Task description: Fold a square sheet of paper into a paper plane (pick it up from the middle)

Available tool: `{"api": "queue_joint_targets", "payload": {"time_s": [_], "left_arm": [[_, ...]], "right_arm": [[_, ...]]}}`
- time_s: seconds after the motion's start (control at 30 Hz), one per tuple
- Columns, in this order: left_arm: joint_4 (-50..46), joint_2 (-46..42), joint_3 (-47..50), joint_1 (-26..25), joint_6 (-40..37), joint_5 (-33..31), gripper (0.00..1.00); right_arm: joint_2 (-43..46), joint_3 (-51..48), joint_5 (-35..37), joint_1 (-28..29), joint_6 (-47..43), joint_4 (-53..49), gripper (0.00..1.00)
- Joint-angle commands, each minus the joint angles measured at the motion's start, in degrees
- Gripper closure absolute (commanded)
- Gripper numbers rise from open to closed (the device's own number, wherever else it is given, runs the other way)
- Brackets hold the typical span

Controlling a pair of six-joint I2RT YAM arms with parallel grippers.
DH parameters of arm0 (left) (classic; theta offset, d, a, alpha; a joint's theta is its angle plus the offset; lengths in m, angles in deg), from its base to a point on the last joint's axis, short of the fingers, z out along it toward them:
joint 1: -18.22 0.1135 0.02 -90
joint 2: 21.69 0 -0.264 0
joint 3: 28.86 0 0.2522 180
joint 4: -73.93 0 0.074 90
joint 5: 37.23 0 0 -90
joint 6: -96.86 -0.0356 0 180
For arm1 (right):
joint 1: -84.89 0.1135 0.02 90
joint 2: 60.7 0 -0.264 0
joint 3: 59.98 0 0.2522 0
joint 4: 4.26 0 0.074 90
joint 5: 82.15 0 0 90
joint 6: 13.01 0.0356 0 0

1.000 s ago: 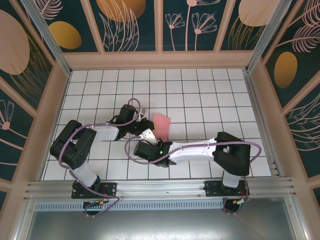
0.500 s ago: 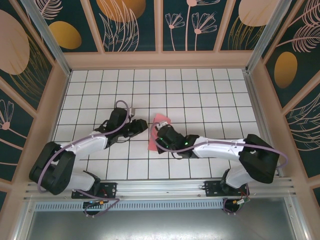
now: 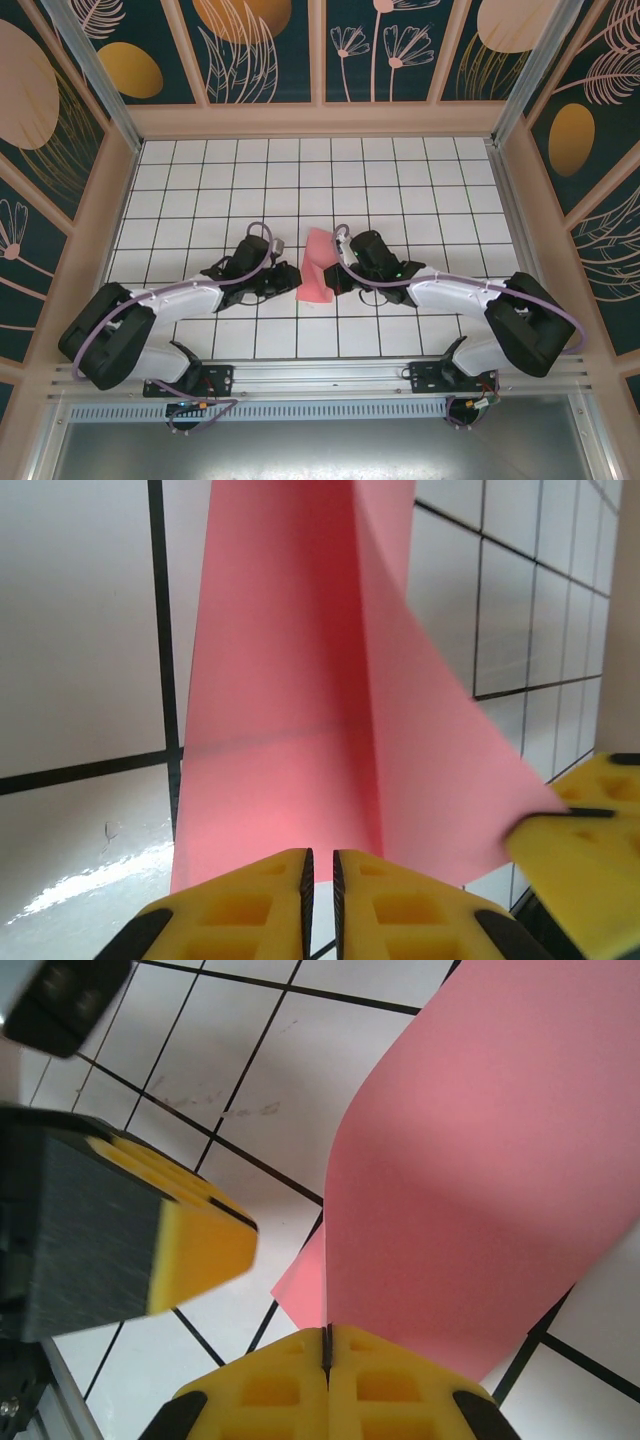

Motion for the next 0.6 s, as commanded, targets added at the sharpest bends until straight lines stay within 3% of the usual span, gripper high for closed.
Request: {"api": "queue_joint_targets", "payload": {"time_s": [0.0,0.37,0.57], "left_arm": [[2.18,2.17,-0.30,-1.52,0.96,0.04,0.84],[1.94,7.09,0.14,-3.90,1.48,-2.38,0.90],[1.96,7.17,2.32,-3.92,1.51,-4.39,0.92]], "right_arm": [[-0.25,-0.96,-2.50,-0.48,-1.54,1.40,0.98],[-2.30,-1.32,-0.77,-0.59,-0.37,0.65,0.97],[-5.88,2.16,5.15,-0.60,-1.23,-4.11,0.97]]}}
